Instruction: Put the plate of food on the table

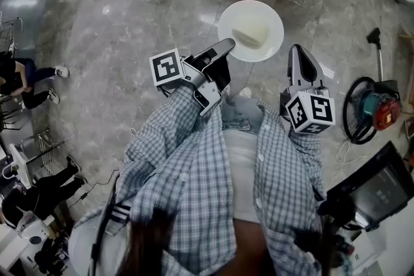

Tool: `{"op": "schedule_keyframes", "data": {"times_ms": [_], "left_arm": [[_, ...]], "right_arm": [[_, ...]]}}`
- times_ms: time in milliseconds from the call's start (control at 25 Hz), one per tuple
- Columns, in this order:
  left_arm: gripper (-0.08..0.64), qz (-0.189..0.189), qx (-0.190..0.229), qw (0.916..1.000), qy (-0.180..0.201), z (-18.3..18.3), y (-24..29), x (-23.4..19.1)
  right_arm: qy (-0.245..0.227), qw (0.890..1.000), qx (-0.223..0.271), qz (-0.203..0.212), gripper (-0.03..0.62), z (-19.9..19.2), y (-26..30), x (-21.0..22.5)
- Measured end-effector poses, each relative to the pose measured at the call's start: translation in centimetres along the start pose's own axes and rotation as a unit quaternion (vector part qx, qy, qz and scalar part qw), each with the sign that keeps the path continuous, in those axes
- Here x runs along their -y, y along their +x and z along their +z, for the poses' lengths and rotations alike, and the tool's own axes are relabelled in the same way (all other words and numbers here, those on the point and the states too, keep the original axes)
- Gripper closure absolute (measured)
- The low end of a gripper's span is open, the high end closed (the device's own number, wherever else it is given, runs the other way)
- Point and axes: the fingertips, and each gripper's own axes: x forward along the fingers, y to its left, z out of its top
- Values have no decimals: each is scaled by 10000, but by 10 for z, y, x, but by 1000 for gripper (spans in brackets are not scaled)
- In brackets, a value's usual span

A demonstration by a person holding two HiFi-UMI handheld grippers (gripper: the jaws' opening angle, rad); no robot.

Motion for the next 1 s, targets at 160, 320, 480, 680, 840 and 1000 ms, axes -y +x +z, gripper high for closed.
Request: {"op": "schedule_keyframes", "data": {"times_ms": [160, 320, 480, 680, 840, 1000], "left_arm": [[540, 5, 57, 10000, 26, -2, 1, 1], [540, 5, 72, 9999, 78, -34, 13, -11], [540, 14, 71, 9999, 118, -57, 22, -19], [539, -15, 48, 9999, 122, -56, 23, -9], [539, -7, 54, 10000, 71, -57, 22, -6], [540, -49, 97, 9999, 39, -56, 23, -7]], "right_arm": [[67, 10000, -20, 40, 584, -1, -2, 4], [95, 10000, -12, 27, 584, -16, -23, 28], [157, 9999, 48, 37, 584, -26, -39, 46], [225, 9997, 34, 13, 584, -21, -40, 45], [254, 9997, 45, 27, 584, -14, -40, 43], [197, 9998, 57, 64, 584, -13, -40, 41]]}}
